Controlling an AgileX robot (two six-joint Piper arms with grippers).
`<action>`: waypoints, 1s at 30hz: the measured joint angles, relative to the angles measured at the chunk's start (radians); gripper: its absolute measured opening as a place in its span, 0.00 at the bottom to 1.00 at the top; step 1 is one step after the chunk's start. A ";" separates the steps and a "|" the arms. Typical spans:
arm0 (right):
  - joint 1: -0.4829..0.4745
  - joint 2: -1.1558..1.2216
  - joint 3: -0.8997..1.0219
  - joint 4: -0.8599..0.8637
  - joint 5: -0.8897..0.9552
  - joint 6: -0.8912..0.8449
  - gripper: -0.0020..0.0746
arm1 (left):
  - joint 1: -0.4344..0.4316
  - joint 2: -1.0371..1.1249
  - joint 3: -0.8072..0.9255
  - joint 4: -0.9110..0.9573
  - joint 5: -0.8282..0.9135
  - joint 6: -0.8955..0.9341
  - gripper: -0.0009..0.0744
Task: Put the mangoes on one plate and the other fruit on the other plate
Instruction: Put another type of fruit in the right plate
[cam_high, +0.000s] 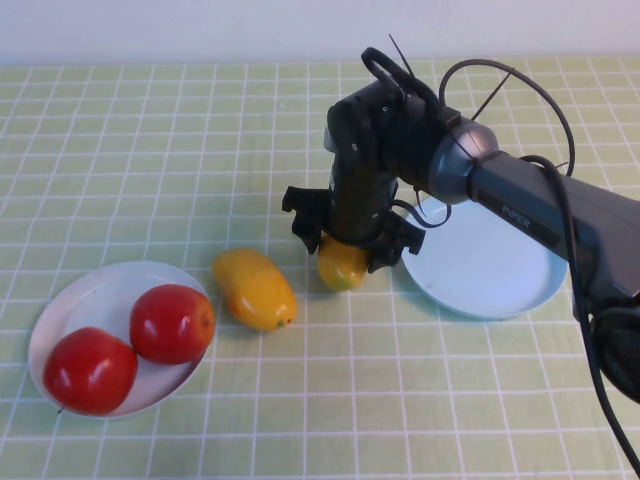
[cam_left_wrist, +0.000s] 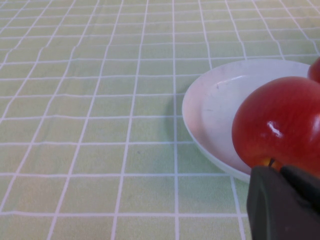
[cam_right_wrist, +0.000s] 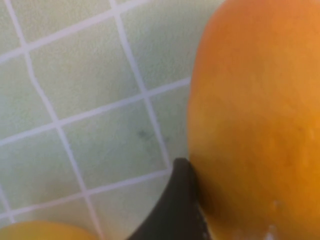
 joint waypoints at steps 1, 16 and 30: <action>0.000 0.000 0.000 -0.007 0.000 -0.011 0.75 | 0.000 0.000 0.000 0.000 0.000 0.000 0.01; 0.000 0.002 0.000 -0.020 -0.019 -0.026 0.71 | 0.000 0.000 0.000 0.000 0.000 0.000 0.01; -0.003 -0.045 -0.059 -0.031 0.094 -0.329 0.71 | 0.000 0.000 0.000 0.000 0.001 0.000 0.01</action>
